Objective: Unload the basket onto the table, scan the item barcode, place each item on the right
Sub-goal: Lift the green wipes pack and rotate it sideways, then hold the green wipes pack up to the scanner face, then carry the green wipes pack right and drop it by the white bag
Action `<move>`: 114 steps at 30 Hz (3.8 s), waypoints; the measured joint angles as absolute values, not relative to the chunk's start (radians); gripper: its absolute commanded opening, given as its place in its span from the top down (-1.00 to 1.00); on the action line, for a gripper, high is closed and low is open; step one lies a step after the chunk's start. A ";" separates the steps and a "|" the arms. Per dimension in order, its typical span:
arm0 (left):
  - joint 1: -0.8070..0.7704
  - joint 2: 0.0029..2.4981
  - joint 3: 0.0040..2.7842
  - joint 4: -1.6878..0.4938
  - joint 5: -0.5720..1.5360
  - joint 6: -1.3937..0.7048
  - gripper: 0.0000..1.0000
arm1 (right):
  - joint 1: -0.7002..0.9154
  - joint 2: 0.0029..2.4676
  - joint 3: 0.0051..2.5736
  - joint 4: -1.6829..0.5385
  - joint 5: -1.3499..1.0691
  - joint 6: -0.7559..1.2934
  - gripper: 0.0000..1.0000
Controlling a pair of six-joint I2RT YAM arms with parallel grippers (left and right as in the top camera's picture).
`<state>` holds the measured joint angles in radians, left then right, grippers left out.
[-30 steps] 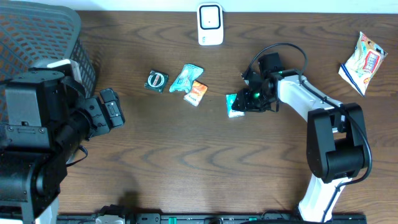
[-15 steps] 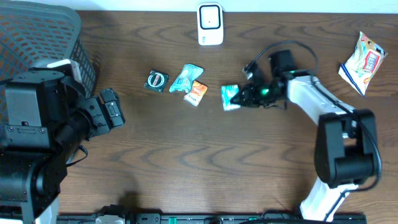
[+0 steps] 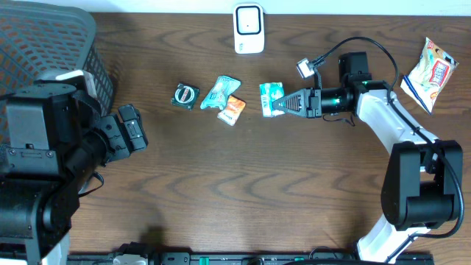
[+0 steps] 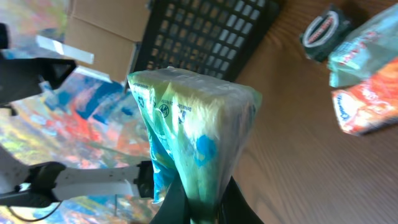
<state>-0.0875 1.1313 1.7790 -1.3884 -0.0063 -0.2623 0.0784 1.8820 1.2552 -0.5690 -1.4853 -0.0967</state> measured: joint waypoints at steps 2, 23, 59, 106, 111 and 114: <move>-0.088 1.131 1.779 -1.388 -0.006 -0.262 -0.95 | 0.086 1.882 1.255 -0.561 -1.501 -0.100 0.98; -0.088 1.131 1.779 -1.388 -0.006 -0.262 -0.96 | 0.150 1.882 1.255 -0.514 -1.396 -0.093 0.98; -0.088 1.131 1.779 -1.388 -0.006 -0.262 -0.96 | 0.445 2.411 2.085 -0.195 0.409 -0.755 0.98; -0.088 1.131 1.779 -1.388 -0.006 -0.262 -0.95 | -0.131 2.318 2.162 -0.958 -0.574 0.077 0.21; -0.088 1.131 1.779 -1.388 -0.006 -0.262 -0.95 | -0.040 2.318 2.151 -0.871 -0.160 0.123 0.34; -0.088 1.131 1.779 -1.388 -0.006 -0.262 -0.96 | -0.020 2.319 2.136 -0.783 0.002 0.127 0.42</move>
